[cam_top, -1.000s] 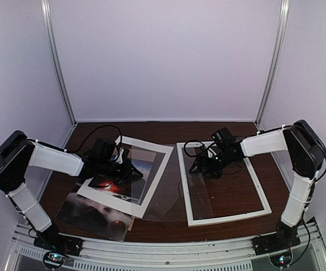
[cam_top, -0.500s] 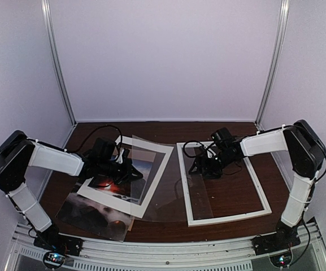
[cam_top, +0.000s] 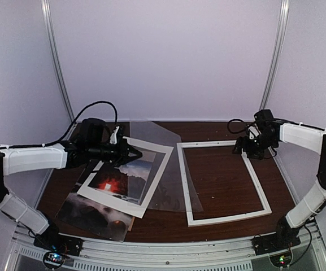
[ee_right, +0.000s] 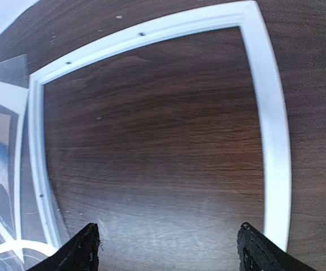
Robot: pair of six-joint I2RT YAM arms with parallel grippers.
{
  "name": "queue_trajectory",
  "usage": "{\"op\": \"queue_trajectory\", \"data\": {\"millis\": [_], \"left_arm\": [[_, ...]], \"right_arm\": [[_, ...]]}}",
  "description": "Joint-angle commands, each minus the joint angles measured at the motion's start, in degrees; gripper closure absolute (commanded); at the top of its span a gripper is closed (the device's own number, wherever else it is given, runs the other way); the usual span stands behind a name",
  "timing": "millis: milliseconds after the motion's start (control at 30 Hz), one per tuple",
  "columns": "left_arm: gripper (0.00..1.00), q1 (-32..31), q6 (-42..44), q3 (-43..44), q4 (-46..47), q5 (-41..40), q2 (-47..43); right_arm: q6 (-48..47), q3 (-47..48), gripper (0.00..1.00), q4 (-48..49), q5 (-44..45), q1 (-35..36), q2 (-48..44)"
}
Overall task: Put the photo into the frame
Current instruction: Adjust the glass panel, then move the frame body to the center of the board.
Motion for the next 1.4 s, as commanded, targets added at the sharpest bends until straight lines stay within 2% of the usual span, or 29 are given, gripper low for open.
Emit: {"op": "queue_trajectory", "data": {"millis": [0,133,333,533,700,1133,1367], "left_arm": [[1.0,-0.3,5.9,6.1,-4.6,0.8,-4.0],[1.0,-0.3,8.7,10.0,-9.2,1.2,-5.9],[1.0,-0.3,11.6,13.9,-13.1,1.3,-8.2],[1.0,-0.3,14.7,17.1,-15.9,2.0,-8.8],[1.0,-0.2,17.4,19.8,-18.6,2.1,-9.7],[1.0,0.0,18.7,22.8,-20.0,0.0,-11.5],[1.0,0.0,18.0,22.6,-18.1,0.0,-10.4]], "right_arm": [[-5.8,-0.7,0.17,-7.1,6.9,-5.1,1.3],[-6.2,-1.0,0.19,-7.4,9.3,-8.1,3.2],[-6.3,-1.3,0.24,-7.4,11.7,-8.7,6.7],[-6.3,-1.9,0.42,-6.1,12.5,-8.7,9.5],[-6.6,-2.1,0.47,-5.9,13.8,-8.7,10.6],[-4.1,-8.6,0.67,-0.5,7.0,-8.1,9.2],[0.8,-12.9,0.7,3.1,7.6,-4.2,5.6]]}}
